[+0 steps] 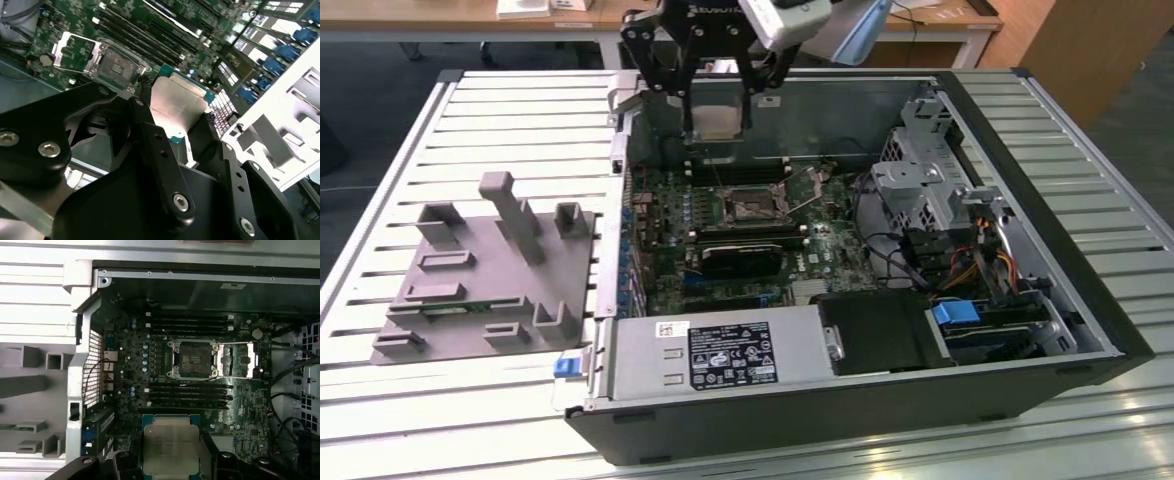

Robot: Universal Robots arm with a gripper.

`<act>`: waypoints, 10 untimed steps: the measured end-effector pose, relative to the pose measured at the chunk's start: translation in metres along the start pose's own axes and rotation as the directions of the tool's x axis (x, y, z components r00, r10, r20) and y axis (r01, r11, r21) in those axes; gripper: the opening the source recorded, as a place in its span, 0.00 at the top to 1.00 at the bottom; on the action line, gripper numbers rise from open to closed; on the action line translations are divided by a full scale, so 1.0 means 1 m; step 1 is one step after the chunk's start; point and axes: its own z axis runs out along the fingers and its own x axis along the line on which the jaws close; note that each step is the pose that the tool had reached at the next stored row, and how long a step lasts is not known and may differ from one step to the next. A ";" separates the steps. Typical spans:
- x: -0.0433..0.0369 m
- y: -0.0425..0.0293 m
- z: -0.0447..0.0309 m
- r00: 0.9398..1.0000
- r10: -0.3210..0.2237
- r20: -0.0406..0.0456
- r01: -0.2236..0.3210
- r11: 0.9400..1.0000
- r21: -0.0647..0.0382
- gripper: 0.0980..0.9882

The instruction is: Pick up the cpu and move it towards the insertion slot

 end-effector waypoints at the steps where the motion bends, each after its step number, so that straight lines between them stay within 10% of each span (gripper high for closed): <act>1: -0.0035 0.0005 0.0002 1.000 0.000 0.000 0.000 1.000 0.000 0.50; 10: -0.0339 0.0089 0.0044 1.000 0.000 -0.001 0.000 1.000 0.000 0.50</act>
